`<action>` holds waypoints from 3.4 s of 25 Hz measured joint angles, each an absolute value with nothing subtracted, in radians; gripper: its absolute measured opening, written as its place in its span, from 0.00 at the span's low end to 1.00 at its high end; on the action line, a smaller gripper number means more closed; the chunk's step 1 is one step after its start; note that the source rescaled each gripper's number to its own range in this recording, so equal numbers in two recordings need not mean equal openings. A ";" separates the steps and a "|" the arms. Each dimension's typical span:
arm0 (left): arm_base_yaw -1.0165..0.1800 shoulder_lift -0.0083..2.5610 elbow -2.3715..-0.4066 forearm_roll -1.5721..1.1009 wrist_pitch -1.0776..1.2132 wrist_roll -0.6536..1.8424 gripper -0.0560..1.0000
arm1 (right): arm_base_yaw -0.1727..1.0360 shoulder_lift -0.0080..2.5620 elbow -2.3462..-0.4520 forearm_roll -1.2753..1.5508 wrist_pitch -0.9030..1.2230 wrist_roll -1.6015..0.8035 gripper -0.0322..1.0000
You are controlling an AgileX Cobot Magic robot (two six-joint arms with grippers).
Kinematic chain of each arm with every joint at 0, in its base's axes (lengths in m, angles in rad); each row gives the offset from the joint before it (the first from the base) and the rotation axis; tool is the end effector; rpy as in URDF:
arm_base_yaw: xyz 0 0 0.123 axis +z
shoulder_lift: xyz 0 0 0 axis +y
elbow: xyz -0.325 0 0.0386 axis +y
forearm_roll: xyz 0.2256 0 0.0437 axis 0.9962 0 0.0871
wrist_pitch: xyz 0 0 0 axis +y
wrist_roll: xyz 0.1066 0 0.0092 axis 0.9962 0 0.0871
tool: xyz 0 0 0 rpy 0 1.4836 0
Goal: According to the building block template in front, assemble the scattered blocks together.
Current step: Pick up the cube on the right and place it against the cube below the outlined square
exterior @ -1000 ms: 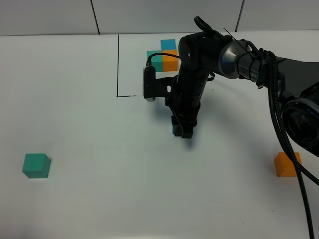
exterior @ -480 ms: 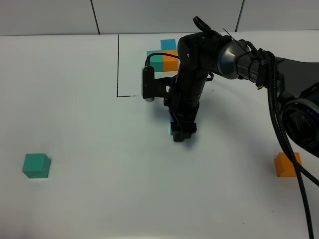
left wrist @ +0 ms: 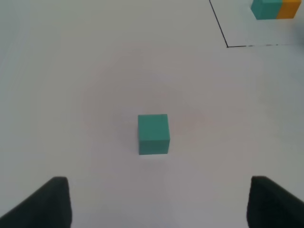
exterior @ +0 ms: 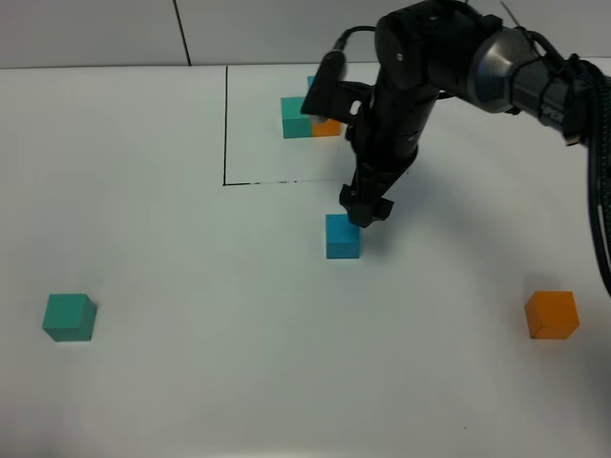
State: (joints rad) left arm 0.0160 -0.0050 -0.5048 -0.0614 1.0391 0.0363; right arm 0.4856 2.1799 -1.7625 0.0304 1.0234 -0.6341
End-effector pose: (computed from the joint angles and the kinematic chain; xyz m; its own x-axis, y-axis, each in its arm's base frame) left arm -0.0529 -0.0065 0.2625 -0.4269 -0.0017 -0.9043 0.0340 0.9993 -0.0179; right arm 0.4095 0.2193 0.2115 -0.4304 -0.8823 -0.1904 -0.8848 0.4541 -0.1044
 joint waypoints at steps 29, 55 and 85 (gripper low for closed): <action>0.016 -0.005 -0.505 -0.061 1.039 0.036 0.71 | 0.104 1.557 -0.676 0.065 0.532 0.136 0.84; 0.016 -0.005 -0.505 -0.061 1.039 0.036 0.71 | 0.244 1.645 -0.684 0.128 0.500 0.127 0.05; 0.016 -0.005 -0.505 -0.061 1.039 0.036 0.71 | 0.752 2.084 -1.364 -0.042 0.740 0.732 0.05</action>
State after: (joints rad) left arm 0.0160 -0.0050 -0.5048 -0.0614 1.0391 0.0363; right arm 0.7525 2.0843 -1.3642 -0.0423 0.7400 0.7322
